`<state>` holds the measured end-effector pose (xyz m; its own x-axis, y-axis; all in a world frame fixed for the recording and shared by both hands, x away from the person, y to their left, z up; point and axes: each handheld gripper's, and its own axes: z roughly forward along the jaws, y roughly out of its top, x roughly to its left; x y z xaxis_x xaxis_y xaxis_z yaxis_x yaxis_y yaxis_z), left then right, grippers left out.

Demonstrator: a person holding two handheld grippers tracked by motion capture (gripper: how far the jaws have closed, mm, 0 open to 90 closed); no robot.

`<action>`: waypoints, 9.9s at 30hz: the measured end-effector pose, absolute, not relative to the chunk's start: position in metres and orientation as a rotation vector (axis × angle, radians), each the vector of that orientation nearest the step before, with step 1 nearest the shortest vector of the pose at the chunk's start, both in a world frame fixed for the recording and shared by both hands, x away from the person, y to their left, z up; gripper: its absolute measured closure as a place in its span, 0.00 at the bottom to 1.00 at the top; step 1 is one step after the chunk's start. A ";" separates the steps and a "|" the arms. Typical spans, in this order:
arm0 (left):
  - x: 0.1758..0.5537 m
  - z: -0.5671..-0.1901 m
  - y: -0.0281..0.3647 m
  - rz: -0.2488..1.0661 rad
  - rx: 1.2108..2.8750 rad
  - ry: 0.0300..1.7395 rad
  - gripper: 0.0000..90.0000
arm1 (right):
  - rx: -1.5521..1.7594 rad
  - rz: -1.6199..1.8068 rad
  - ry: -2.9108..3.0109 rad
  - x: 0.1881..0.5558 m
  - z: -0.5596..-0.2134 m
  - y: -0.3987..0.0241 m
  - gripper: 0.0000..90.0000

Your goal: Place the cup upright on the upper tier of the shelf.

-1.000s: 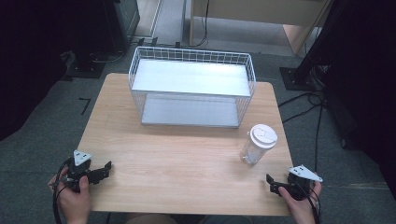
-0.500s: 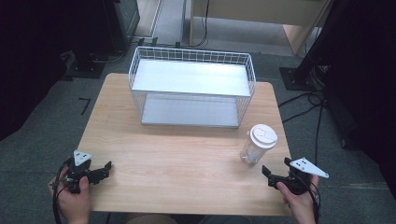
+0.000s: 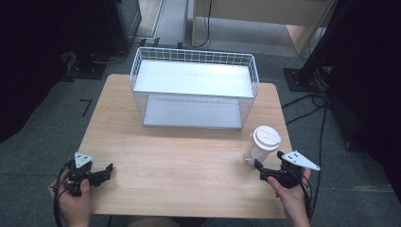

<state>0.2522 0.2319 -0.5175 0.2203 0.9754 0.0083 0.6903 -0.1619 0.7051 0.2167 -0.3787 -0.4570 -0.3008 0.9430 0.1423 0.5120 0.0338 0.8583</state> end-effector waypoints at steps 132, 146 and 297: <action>0.252 -0.517 0.232 0.643 1.926 1.531 0.12 | 1.056 1.373 1.471 0.311 -0.297 -0.236 0.18; 0.252 -0.517 0.232 0.642 1.926 1.531 0.12 | 1.045 1.356 1.447 0.341 -0.290 -0.222 0.18; 0.254 -0.517 0.230 0.641 1.924 1.535 0.12 | 1.161 1.389 1.533 0.284 -0.377 -0.341 0.01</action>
<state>0.2539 0.2301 -0.5174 0.2187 0.9758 0.0081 0.6921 -0.1609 0.7037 0.2841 -0.3410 -0.3771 -0.3071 0.9507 0.0429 0.1361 -0.0007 0.9907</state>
